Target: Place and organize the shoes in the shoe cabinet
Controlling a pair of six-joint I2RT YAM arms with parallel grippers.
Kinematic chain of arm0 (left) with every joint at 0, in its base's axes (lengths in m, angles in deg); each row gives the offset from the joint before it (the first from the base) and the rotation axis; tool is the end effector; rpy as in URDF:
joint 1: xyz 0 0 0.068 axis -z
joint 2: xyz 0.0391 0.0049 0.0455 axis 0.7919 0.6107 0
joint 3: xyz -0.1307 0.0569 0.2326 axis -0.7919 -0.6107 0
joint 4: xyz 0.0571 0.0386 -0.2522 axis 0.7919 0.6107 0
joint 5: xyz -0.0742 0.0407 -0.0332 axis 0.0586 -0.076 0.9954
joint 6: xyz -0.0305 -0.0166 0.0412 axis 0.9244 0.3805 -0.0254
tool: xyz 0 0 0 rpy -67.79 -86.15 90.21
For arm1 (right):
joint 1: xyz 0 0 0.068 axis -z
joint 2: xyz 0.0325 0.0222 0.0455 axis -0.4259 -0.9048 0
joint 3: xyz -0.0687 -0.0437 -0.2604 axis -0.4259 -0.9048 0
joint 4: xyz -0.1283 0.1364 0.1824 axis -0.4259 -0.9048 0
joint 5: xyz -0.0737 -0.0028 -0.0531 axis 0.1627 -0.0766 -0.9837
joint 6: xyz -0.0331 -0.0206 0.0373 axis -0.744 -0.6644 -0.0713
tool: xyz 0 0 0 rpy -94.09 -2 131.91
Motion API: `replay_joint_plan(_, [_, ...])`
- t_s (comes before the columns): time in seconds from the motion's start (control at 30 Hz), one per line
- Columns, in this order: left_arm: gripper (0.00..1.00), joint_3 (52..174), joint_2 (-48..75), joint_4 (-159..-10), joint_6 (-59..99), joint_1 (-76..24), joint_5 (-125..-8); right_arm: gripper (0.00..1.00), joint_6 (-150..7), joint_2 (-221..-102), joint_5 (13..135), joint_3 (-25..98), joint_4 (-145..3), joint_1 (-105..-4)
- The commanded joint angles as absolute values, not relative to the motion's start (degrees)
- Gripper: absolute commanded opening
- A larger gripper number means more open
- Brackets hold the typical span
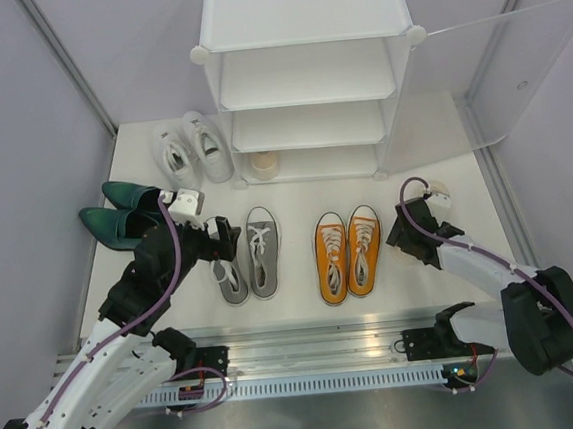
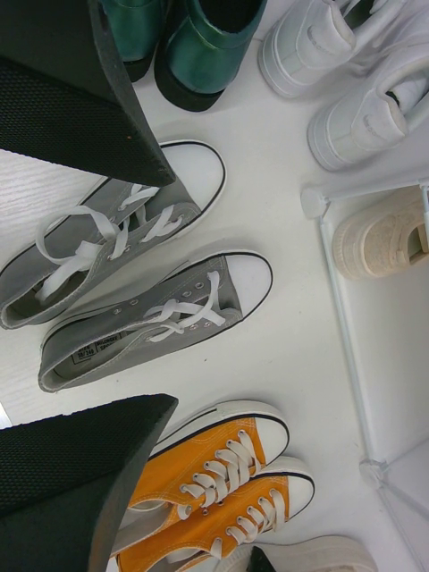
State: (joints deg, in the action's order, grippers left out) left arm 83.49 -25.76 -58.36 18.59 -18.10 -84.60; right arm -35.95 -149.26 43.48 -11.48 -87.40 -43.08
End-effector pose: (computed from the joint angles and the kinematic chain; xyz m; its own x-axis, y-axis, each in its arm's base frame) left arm 0.1249 -0.0775 0.3224 -0.3210 0.0176 -0.9469 0.3700 0.9227 -0.1083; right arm 0.2001 0.0498 0.1545 -0.6493 0.4435 -0.6178 0.4832 0.8679 0.1151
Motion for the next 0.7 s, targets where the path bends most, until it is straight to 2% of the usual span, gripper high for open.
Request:
replay_joint_plan(0.0, [1.00, 85.75, -25.74, -58.29, 16.35, -17.65, -83.99, 0.31, -37.51, -145.20, 45.71, -12.16, -84.86, -43.05])
replay_joint_plan(0.03, [1.00, 85.75, -26.00, -58.29, 16.35, -17.56, -83.99, 0.23, -38.03, -143.19, 47.20, -12.16, -84.86, -43.14])
replay_joint_plan(0.1, [1.00, 85.75, -26.09, -58.29, 16.35, -17.56, -83.99, 0.15, -38.74, -140.99, 48.87, -12.07, -84.86, -43.14])
replay_joint_plan(0.2, [0.99, 85.75, -26.27, -58.29, 16.35, -17.47, -83.81, 0.06, -40.32, -136.85, 49.67, -11.46, -85.12, -44.28])
replay_joint_plan(0.4, [1.00, 85.75, -26.27, -58.29, 16.35, -17.29, -83.72, 0.01, -41.38, -130.70, 49.59, -8.91, -87.49, -48.06])
replay_joint_plan(0.67, [1.00, 85.92, -26.62, -58.20, 16.35, -17.21, -83.90, 0.01, -42.17, -124.28, 47.12, -5.83, -91.80, -51.14])
